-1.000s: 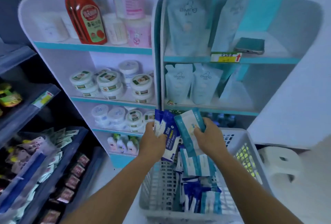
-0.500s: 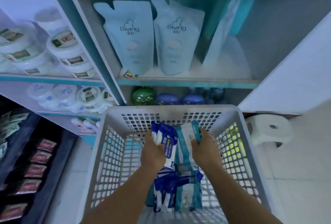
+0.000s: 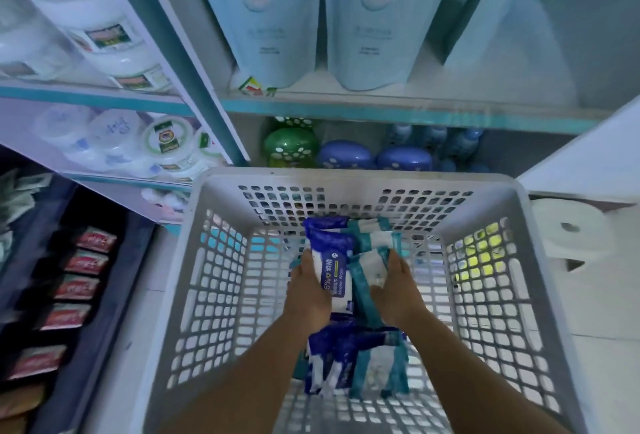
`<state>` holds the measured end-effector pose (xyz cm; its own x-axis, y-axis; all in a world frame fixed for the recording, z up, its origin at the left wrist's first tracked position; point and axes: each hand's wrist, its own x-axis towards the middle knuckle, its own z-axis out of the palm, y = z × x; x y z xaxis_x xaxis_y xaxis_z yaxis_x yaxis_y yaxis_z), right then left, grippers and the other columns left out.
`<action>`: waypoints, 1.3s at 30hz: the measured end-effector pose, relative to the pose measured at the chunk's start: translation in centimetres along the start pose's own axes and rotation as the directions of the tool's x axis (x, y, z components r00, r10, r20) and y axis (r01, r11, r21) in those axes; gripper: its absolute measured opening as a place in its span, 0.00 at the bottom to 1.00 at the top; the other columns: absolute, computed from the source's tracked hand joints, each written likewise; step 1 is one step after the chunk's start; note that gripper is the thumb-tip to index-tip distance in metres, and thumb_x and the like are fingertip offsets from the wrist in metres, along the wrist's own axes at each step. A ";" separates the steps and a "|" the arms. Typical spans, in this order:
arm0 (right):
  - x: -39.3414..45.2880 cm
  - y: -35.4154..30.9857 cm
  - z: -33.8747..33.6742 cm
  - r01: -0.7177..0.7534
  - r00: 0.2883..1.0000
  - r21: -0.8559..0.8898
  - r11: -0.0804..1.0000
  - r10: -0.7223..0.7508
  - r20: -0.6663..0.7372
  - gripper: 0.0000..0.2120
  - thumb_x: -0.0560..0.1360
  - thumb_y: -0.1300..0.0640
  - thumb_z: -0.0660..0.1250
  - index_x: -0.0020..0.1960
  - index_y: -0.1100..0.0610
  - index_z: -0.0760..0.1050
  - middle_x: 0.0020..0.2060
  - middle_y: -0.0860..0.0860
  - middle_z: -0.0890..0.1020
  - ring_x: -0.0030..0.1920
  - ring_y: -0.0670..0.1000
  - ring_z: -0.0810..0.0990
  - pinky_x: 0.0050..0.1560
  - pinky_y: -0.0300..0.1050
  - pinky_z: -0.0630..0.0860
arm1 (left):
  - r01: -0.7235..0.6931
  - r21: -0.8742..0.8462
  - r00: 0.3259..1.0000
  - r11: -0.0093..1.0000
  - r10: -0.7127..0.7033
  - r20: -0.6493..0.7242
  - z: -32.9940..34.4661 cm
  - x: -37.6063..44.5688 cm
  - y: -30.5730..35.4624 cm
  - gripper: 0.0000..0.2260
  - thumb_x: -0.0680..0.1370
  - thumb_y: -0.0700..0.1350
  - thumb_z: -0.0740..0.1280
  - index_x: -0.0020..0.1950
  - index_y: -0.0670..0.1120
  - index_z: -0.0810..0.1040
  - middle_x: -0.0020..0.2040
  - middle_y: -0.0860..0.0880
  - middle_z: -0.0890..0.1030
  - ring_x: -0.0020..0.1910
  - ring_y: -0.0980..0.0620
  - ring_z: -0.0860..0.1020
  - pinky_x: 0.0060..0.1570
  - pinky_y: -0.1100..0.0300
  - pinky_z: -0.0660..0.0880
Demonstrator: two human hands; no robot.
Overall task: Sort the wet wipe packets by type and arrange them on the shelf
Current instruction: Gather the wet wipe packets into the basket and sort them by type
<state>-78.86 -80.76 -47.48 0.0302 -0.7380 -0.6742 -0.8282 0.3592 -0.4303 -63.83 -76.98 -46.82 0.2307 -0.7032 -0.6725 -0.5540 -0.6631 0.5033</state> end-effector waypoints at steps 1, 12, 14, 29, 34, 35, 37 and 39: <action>-0.3 -0.1 -0.1 0.007 1.000 -0.010 1.000 -0.007 0.006 0.39 0.78 0.60 0.63 0.78 0.57 0.39 0.77 0.54 0.50 0.75 0.57 0.57 0.73 0.48 0.60 | -0.015 0.029 1.000 0.999 0.015 0.020 -0.3 -0.3 0.0 0.38 0.79 0.40 0.64 0.78 0.47 0.39 0.76 0.42 0.56 0.72 0.46 0.63 0.64 0.59 0.65; -7.3 -6.8 -1.6 0.243 0.969 -0.203 0.949 -0.247 0.002 0.36 0.78 0.54 0.64 0.78 0.57 0.47 0.77 0.53 0.53 0.75 0.53 0.57 0.73 0.46 0.58 | -0.250 0.459 0.949 0.852 0.309 -0.055 -7.2 -6.8 0.2 0.35 0.80 0.45 0.63 0.78 0.45 0.44 0.78 0.46 0.51 0.75 0.46 0.57 0.73 0.54 0.59; -9.5 -9.2 -1.9 0.318 0.946 -0.260 0.912 -0.324 0.018 0.35 0.79 0.52 0.62 0.78 0.57 0.46 0.77 0.53 0.52 0.76 0.53 0.55 0.73 0.45 0.55 | -0.261 0.506 0.933 0.822 0.349 -0.085 -9.6 -8.5 0.1 0.33 0.80 0.44 0.62 0.78 0.45 0.45 0.78 0.46 0.51 0.76 0.47 0.54 0.74 0.53 0.55; -26.6 -31.4 3.2 0.642 0.612 -0.602 0.475 -0.790 0.029 0.28 0.80 0.49 0.59 0.76 0.54 0.54 0.76 0.51 0.57 0.76 0.50 0.55 0.73 0.43 0.51 | -0.117 0.661 0.792 0.741 0.471 -0.389 -32.7 -24.2 -9.8 0.28 0.80 0.52 0.60 0.77 0.48 0.54 0.76 0.49 0.58 0.75 0.50 0.56 0.71 0.56 0.53; -33.6 -38.5 7.3 0.677 0.497 -0.635 0.371 -0.868 0.023 0.24 0.79 0.49 0.61 0.72 0.54 0.62 0.71 0.50 0.65 0.70 0.52 0.63 0.68 0.44 0.59 | -0.043 0.648 0.728 0.761 0.468 -0.501 -40.1 -30.6 -15.2 0.27 0.79 0.53 0.60 0.76 0.48 0.56 0.76 0.49 0.59 0.75 0.49 0.55 0.72 0.56 0.53; -35.0 -39.7 8.1 0.689 0.470 -0.635 0.349 -0.882 0.025 0.23 0.78 0.49 0.61 0.72 0.54 0.62 0.70 0.50 0.66 0.70 0.52 0.64 0.68 0.44 0.60 | -0.027 0.647 0.715 0.762 0.467 -0.520 -41.4 -31.9 -16.4 0.27 0.79 0.53 0.60 0.76 0.48 0.56 0.76 0.49 0.58 0.75 0.49 0.55 0.72 0.56 0.52; -37.7 -42.2 9.8 0.712 0.426 -0.632 0.307 -0.904 0.041 0.25 0.79 0.48 0.60 0.73 0.53 0.61 0.71 0.50 0.64 0.70 0.52 0.63 0.68 0.44 0.59 | 0.005 0.644 0.688 0.765 0.465 -0.557 -43.7 -34.3 -18.7 0.28 0.80 0.54 0.59 0.77 0.48 0.54 0.76 0.49 0.57 0.76 0.50 0.54 0.72 0.56 0.52; -40.1 -44.4 11.4 0.733 0.387 -0.626 0.267 -0.920 0.061 0.26 0.79 0.49 0.59 0.75 0.53 0.58 0.73 0.49 0.62 0.72 0.52 0.60 0.71 0.44 0.57 | 0.034 0.631 0.662 0.775 0.455 -0.595 -45.7 -36.6 -20.8 0.28 0.80 0.54 0.58 0.77 0.48 0.53 0.77 0.49 0.57 0.76 0.50 0.54 0.72 0.56 0.51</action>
<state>-36.94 -60.59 -8.16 0.8077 -0.5812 0.0988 -0.5490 -0.8026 -0.2332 -24.19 -49.17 -7.87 0.3770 -0.9200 0.1068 -0.9261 -0.3766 0.0248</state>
